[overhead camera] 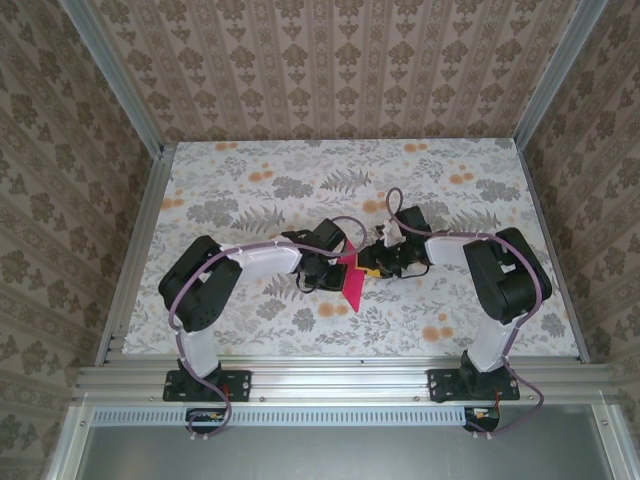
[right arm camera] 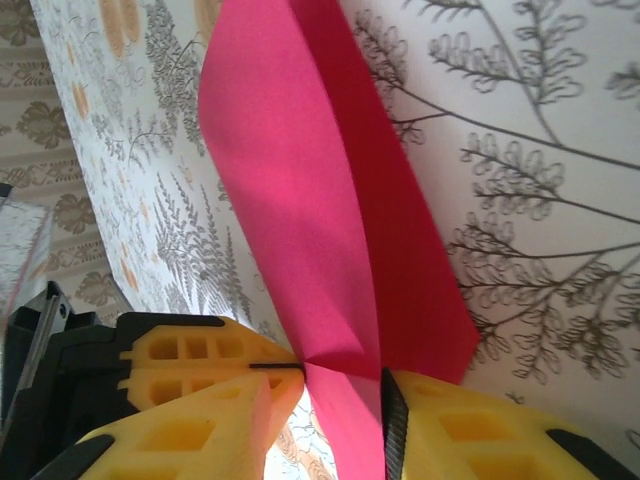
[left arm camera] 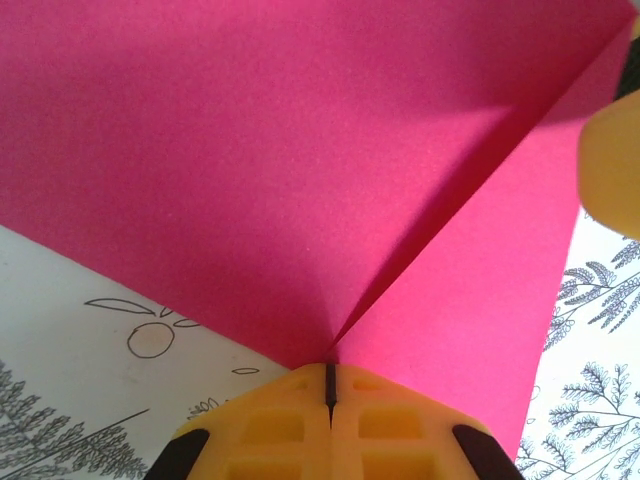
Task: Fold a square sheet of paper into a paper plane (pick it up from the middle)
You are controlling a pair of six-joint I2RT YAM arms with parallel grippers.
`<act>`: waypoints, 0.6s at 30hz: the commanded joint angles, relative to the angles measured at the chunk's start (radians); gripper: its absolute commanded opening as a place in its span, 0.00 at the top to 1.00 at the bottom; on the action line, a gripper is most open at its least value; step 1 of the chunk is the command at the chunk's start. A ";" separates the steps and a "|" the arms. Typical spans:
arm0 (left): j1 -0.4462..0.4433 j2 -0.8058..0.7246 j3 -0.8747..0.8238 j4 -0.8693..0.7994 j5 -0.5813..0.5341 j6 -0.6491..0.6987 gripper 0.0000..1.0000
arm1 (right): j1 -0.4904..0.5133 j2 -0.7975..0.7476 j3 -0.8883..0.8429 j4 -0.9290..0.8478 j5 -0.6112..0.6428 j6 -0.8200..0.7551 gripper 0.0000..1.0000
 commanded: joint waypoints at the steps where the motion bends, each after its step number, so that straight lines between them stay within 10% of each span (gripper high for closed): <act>1: 0.005 0.022 0.014 -0.038 -0.016 0.025 1.00 | 0.008 0.012 0.036 -0.045 -0.052 -0.053 0.66; 18: 0.002 -0.045 0.006 -0.008 -0.031 0.023 0.97 | 0.008 0.009 0.016 -0.090 -0.005 -0.113 0.94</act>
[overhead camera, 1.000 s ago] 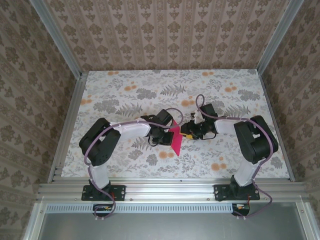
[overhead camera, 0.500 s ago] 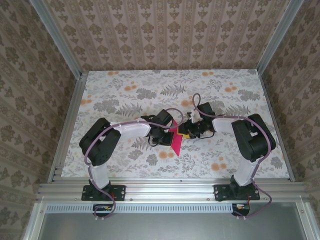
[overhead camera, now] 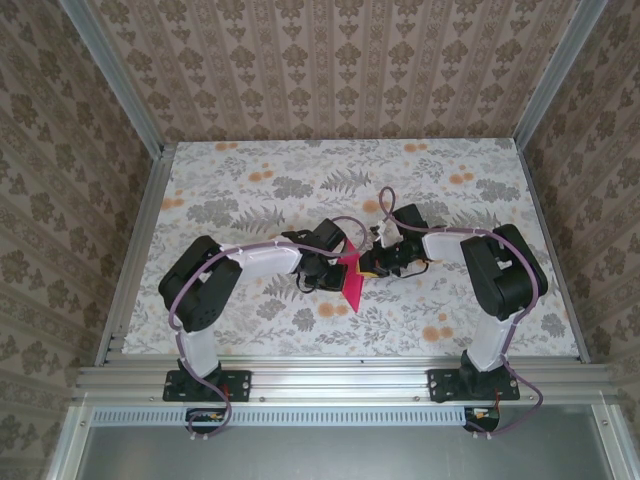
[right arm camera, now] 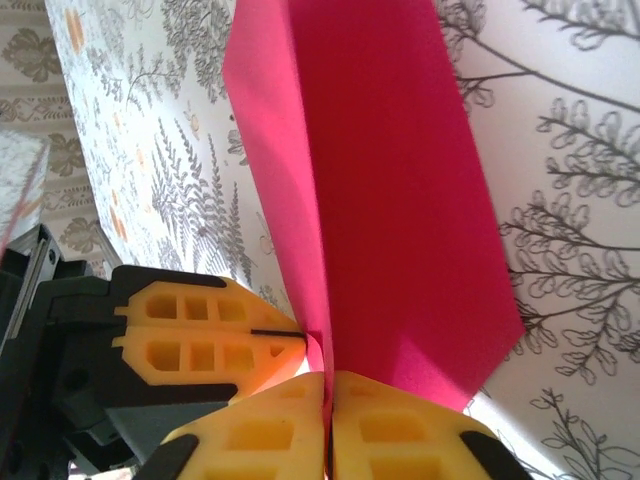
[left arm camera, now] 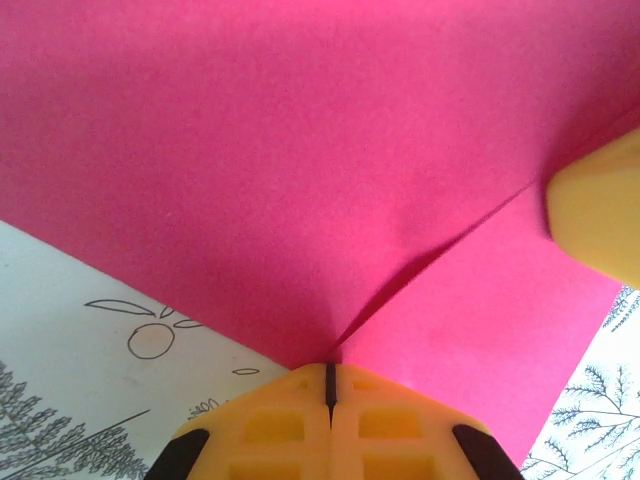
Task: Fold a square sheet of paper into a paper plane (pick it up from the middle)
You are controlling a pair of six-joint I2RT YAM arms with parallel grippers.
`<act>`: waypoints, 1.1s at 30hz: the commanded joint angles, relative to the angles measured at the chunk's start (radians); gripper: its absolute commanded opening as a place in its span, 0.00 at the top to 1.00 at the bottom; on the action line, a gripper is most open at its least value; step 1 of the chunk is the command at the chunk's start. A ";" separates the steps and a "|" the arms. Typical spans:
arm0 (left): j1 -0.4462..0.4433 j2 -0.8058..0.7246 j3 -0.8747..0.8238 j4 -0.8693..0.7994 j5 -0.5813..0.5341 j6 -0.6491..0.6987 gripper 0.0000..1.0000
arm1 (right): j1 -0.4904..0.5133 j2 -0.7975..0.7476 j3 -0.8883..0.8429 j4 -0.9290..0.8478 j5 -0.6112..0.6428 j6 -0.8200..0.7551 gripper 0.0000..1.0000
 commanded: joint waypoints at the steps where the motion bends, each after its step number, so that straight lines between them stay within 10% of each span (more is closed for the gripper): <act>1: -0.001 -0.056 0.003 -0.007 -0.036 0.019 0.95 | 0.006 -0.040 -0.056 0.052 0.056 0.090 0.96; 18: -0.156 -0.177 -0.022 0.018 -0.179 0.069 0.64 | 0.135 -0.400 -0.375 0.290 0.545 0.647 0.98; 33: -0.275 -0.092 -0.004 -0.005 -0.347 0.038 0.53 | 0.190 -0.420 -0.379 0.318 0.567 0.714 0.97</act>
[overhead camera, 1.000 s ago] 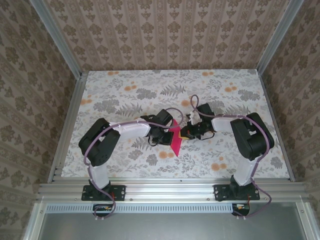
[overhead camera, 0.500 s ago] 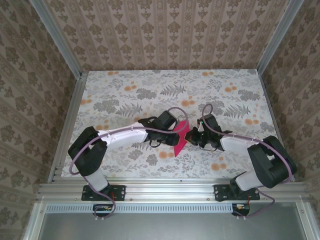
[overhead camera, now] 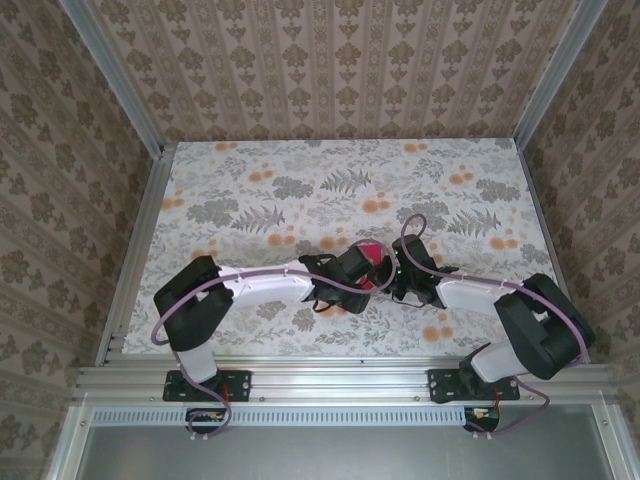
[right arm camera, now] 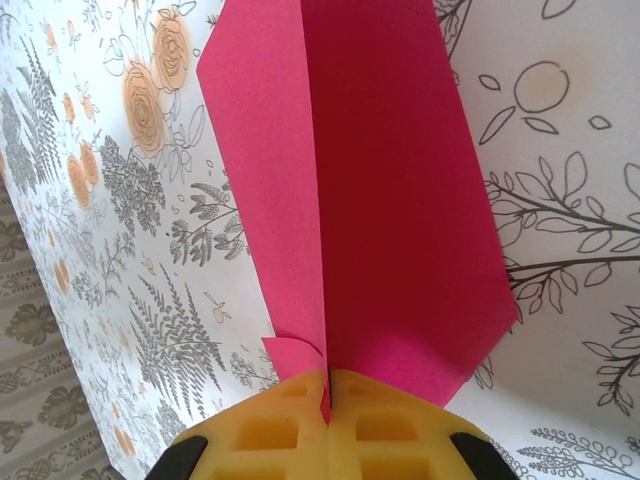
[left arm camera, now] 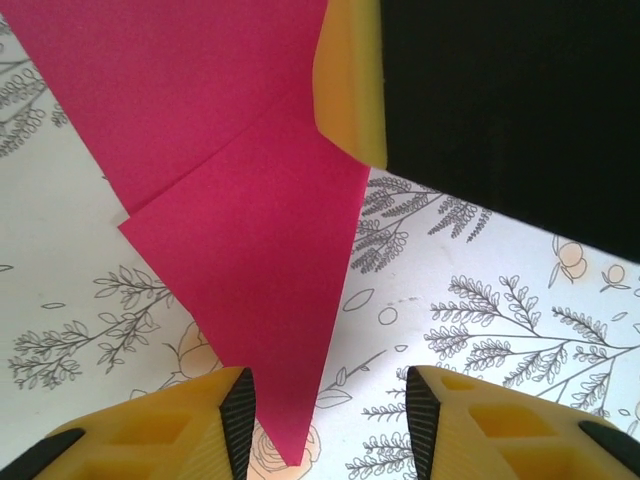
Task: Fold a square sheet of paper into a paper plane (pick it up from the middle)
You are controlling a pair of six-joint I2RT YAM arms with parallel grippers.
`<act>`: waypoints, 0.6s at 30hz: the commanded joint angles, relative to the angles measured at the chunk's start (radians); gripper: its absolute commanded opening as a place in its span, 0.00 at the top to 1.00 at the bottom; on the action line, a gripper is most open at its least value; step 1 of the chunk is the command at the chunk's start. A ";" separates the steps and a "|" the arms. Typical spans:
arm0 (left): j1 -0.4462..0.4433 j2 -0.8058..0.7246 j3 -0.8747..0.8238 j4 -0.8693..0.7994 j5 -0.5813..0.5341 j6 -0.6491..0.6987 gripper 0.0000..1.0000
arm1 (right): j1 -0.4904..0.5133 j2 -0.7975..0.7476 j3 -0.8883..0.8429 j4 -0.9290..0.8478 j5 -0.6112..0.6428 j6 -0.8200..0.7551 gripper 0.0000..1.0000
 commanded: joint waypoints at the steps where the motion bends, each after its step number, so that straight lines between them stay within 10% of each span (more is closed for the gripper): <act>1: -0.012 0.002 0.009 -0.022 -0.071 -0.007 0.53 | 0.004 -0.033 -0.005 -0.001 0.011 0.026 0.96; 18: -0.040 0.064 0.059 -0.079 -0.182 0.001 0.67 | 0.004 -0.032 0.010 -0.009 -0.014 0.031 0.95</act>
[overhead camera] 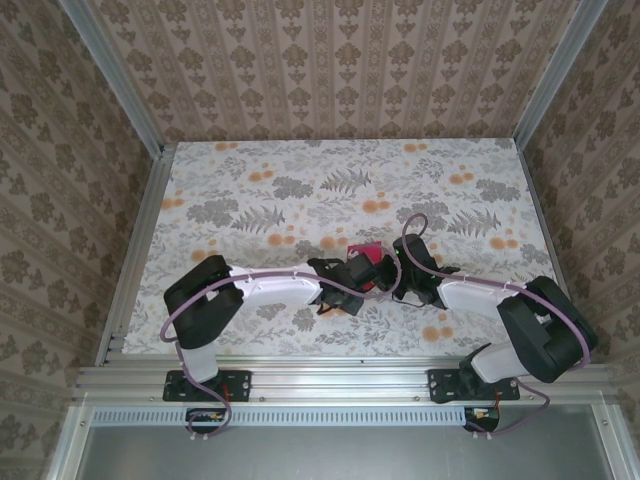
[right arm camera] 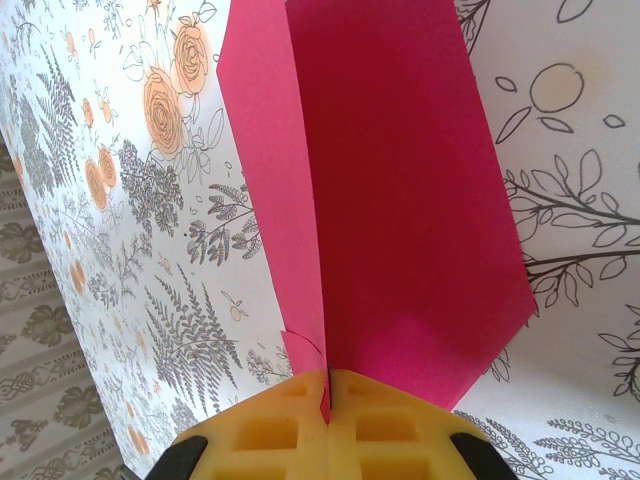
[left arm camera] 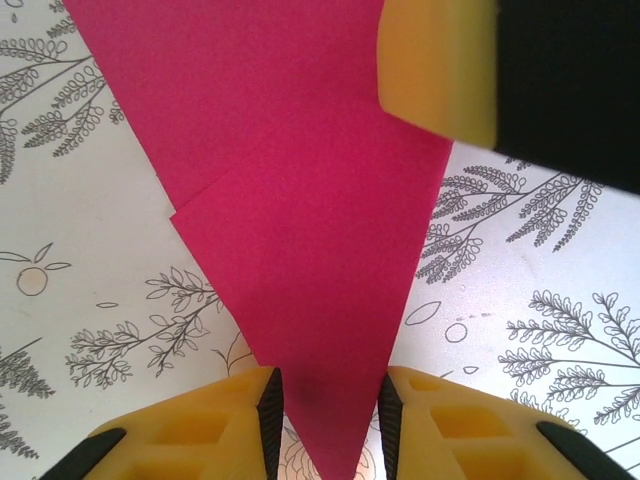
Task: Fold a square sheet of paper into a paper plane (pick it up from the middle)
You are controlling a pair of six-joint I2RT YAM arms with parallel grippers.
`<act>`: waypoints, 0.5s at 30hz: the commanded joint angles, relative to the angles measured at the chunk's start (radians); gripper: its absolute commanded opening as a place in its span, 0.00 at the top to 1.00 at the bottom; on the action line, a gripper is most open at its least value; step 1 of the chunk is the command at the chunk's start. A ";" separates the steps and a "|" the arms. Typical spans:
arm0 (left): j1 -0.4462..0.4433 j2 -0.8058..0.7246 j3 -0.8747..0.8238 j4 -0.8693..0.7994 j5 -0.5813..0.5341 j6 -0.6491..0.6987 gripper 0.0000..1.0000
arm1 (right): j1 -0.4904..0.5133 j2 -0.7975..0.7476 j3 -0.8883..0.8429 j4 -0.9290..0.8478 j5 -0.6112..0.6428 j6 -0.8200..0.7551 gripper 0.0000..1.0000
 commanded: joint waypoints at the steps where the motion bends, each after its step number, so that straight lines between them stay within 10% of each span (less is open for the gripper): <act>1: -0.007 0.011 0.025 -0.029 -0.054 -0.004 0.67 | 0.005 -0.017 0.010 -0.010 -0.014 0.014 0.95; 15: -0.009 0.015 0.031 -0.043 -0.077 -0.017 0.83 | 0.004 -0.051 0.006 -0.016 -0.018 0.011 0.94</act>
